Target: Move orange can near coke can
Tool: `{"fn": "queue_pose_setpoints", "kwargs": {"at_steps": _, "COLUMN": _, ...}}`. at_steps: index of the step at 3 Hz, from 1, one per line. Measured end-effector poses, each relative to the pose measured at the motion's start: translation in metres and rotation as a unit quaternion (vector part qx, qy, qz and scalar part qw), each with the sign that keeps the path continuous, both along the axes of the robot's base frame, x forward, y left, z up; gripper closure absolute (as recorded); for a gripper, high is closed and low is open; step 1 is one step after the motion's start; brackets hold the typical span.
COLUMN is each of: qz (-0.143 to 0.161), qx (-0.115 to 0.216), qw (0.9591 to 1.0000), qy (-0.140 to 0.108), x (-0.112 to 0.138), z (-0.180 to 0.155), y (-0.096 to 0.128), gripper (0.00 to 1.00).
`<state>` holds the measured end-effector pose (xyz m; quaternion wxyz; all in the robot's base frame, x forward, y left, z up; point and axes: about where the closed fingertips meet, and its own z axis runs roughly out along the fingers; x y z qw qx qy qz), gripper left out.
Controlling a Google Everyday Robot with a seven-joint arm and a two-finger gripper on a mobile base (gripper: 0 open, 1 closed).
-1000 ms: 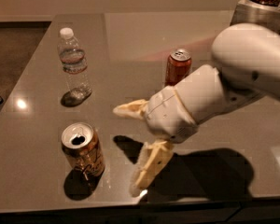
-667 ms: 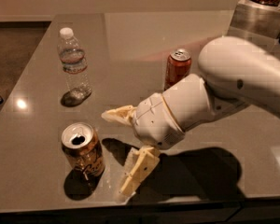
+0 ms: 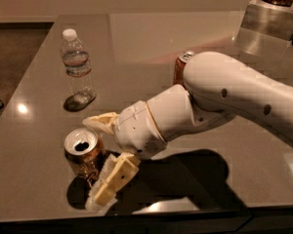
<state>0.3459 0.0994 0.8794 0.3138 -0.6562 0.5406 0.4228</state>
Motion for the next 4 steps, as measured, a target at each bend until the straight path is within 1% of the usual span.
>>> {"fn": "queue_pose_setpoints", "kwargs": {"at_steps": 1, "qz": 0.005, "qx": 0.016, "qw": 0.9999, "qy": 0.004, "x": 0.0004, "z": 0.0047, "y": 0.0119, "gripper": 0.1}}
{"fn": "queue_pose_setpoints", "kwargs": {"at_steps": 2, "qz": 0.007, "qx": 0.015, "qw": 0.9999, "qy": 0.002, "x": -0.0014, "z": 0.0055, "y": 0.0132, "gripper": 0.28}}
{"fn": "queue_pose_setpoints", "kwargs": {"at_steps": 3, "qz": 0.009, "qx": 0.013, "qw": 0.9999, "qy": 0.0, "x": -0.0031, "z": 0.0065, "y": 0.0148, "gripper": 0.51}}
{"fn": "queue_pose_setpoints", "kwargs": {"at_steps": 4, "qz": 0.005, "qx": 0.016, "qw": 0.9999, "qy": -0.001, "x": -0.0039, "z": 0.0099, "y": 0.0144, "gripper": 0.82}}
